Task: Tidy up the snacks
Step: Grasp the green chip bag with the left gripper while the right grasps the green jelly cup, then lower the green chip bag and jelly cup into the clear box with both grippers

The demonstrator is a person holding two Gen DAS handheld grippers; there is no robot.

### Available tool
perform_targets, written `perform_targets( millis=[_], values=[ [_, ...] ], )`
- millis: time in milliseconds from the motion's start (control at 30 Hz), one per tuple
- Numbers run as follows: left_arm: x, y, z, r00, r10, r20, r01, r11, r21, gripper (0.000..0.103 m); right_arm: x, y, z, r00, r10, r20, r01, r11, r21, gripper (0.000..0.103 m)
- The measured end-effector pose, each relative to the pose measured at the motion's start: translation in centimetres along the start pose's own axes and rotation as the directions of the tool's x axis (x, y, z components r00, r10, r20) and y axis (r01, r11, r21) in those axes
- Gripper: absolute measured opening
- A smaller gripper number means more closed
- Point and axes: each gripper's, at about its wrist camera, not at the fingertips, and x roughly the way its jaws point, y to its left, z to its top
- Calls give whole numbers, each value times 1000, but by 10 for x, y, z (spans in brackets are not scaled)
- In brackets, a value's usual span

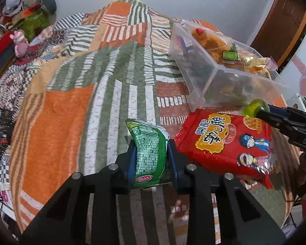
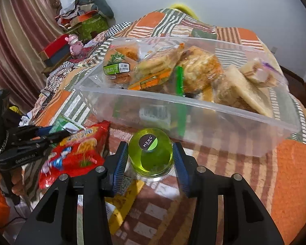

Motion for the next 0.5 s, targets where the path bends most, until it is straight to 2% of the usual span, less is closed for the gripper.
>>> perform_targets(
  millis=[200,500],
  values=[
    [-24,-5,4,999,26,47,-27,1000,15,27,-21,-8,-4,999,-33,34,34,999,-10,42],
    [-65,-23,33,987,20,161,-26,999,37,27,-58,-25,1,991,-60,120,57,998,27,42]
  ],
)
